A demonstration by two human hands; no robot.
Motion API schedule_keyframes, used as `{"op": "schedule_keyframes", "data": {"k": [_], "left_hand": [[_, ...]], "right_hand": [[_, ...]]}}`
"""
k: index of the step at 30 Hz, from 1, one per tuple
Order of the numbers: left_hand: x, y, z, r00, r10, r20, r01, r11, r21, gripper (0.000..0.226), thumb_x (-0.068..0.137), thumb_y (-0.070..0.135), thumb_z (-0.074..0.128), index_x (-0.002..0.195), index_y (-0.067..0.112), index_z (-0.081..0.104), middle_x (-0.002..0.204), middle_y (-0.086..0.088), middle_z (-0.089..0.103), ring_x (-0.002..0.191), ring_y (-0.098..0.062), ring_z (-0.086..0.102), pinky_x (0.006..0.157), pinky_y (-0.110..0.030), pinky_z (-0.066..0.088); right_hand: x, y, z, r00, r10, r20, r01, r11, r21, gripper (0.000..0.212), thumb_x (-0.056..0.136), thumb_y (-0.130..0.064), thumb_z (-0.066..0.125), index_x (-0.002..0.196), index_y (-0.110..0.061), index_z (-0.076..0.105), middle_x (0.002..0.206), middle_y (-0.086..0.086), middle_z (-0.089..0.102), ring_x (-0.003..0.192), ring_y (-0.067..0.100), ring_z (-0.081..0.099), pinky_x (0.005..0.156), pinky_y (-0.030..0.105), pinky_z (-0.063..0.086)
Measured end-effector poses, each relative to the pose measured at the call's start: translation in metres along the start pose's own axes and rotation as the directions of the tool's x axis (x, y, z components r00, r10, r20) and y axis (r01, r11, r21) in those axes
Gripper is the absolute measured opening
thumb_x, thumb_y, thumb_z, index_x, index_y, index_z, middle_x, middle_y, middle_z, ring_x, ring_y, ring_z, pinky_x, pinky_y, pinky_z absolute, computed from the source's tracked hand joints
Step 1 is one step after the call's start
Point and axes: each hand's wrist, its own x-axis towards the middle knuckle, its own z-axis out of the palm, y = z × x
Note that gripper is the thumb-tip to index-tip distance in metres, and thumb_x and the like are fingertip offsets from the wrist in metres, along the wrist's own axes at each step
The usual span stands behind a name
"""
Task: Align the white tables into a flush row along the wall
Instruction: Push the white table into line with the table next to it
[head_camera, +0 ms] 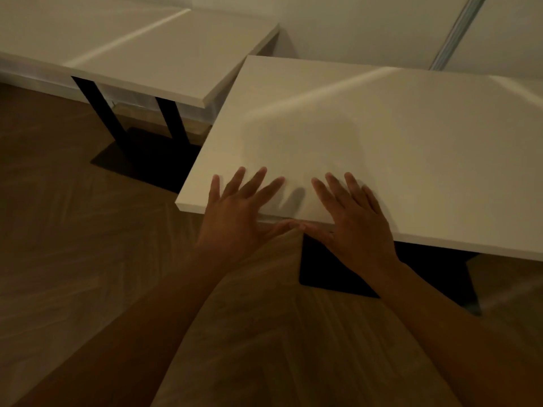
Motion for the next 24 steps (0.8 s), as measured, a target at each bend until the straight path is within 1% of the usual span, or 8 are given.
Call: {"op": "schedule_keyframes", "data": {"k": [3, 6, 9, 12, 14, 17, 20, 24], "left_hand": [[0.007, 0.02, 0.003, 0.998, 0.058, 0.0, -0.058, 0.998, 0.016, 0.094, 0.078, 0.095, 0.01, 0.157, 0.044, 0.015, 0.168, 0.002, 0.014, 0.156, -0.028, 0.007, 0.122, -0.064, 0.01], [0.017, 0.044, 0.006, 0.995, 0.094, 0.041, -0.095, 0.995, 0.013, 0.098, 0.074, 0.096, 0.003, 0.157, 0.045, 0.007, 0.169, 0.004, 0.006, 0.156, -0.027, -0.002, 0.123, -0.061, 0.005], [0.028, 0.067, 0.011, 0.987, 0.159, 0.032, -0.159, 0.987, 0.01, 0.095, 0.077, 0.094, 0.007, 0.157, 0.044, 0.009, 0.168, 0.004, 0.012, 0.156, -0.027, 0.003, 0.123, -0.061, 0.006], [0.041, 0.082, 0.021, 0.983, 0.159, 0.088, -0.163, 0.986, 0.04, 0.097, 0.074, 0.095, 0.006, 0.157, 0.046, 0.004, 0.169, 0.006, 0.006, 0.156, -0.027, -0.001, 0.123, -0.059, 0.003], [0.048, 0.087, 0.029, 0.981, 0.153, 0.119, -0.161, 0.985, 0.055, 0.098, 0.074, 0.096, 0.005, 0.158, 0.045, 0.002, 0.17, 0.006, 0.002, 0.156, -0.026, -0.005, 0.123, -0.058, 0.0], [0.053, 0.089, 0.037, 0.981, 0.144, 0.128, -0.155, 0.985, 0.077, 0.093, 0.079, 0.095, 0.009, 0.158, 0.045, 0.006, 0.17, 0.008, 0.004, 0.156, -0.027, -0.001, 0.124, -0.057, 0.003], [0.053, 0.088, 0.039, 0.985, 0.151, 0.085, -0.159, 0.983, 0.097, 0.09, 0.083, 0.094, 0.018, 0.158, 0.044, 0.014, 0.168, 0.009, 0.014, 0.155, -0.029, 0.008, 0.123, -0.058, 0.009], [0.053, 0.086, 0.039, 0.986, 0.163, 0.044, -0.166, 0.983, 0.081, 0.09, 0.082, 0.094, 0.023, 0.157, 0.044, 0.023, 0.165, 0.009, 0.025, 0.153, -0.029, 0.019, 0.122, -0.058, 0.017]], "right_hand": [[-0.014, 0.017, -0.003, 0.999, 0.036, 0.008, -0.036, 0.999, -0.012, 0.09, 0.089, -0.085, 0.013, 0.16, -0.029, 0.009, 0.167, 0.003, 0.015, 0.154, 0.027, 0.006, 0.125, 0.049, 0.01], [-0.029, 0.039, -0.008, 0.997, 0.077, -0.016, -0.077, 0.997, -0.024, 0.091, 0.09, -0.083, 0.011, 0.159, -0.024, 0.02, 0.165, 0.007, 0.023, 0.153, 0.03, 0.015, 0.123, 0.052, 0.017], [-0.042, 0.068, -0.012, 0.992, 0.123, -0.015, -0.123, 0.991, -0.058, 0.089, 0.091, -0.082, 0.016, 0.159, -0.025, 0.019, 0.165, 0.006, 0.023, 0.153, 0.03, 0.015, 0.123, 0.051, 0.017], [-0.05, 0.098, -0.013, 0.983, 0.184, -0.007, -0.184, 0.981, -0.055, 0.09, 0.089, -0.084, 0.018, 0.16, -0.028, 0.014, 0.167, 0.003, 0.017, 0.155, 0.027, 0.008, 0.124, 0.049, 0.012], [-0.054, 0.115, -0.013, 0.98, 0.199, 0.006, -0.198, 0.978, -0.069, 0.093, 0.087, -0.087, 0.018, 0.16, -0.03, 0.014, 0.167, 0.002, 0.016, 0.155, 0.026, 0.008, 0.124, 0.049, 0.012], [-0.056, 0.127, -0.009, 0.978, 0.207, 0.026, -0.204, 0.976, -0.073, 0.093, 0.084, -0.09, 0.017, 0.158, -0.034, 0.021, 0.166, 0.0, 0.02, 0.154, 0.027, 0.014, 0.124, 0.049, 0.016], [-0.055, 0.129, -0.005, 0.979, 0.201, 0.021, -0.198, 0.975, -0.1, 0.09, 0.086, -0.089, 0.016, 0.158, -0.035, 0.023, 0.165, -0.001, 0.024, 0.153, 0.028, 0.017, 0.123, 0.049, 0.019], [-0.056, 0.129, -0.002, 0.982, 0.187, -0.019, -0.188, 0.975, -0.119, 0.089, 0.088, -0.087, 0.017, 0.157, -0.032, 0.025, 0.164, 0.001, 0.027, 0.152, 0.031, 0.021, 0.121, 0.051, 0.022]]}}
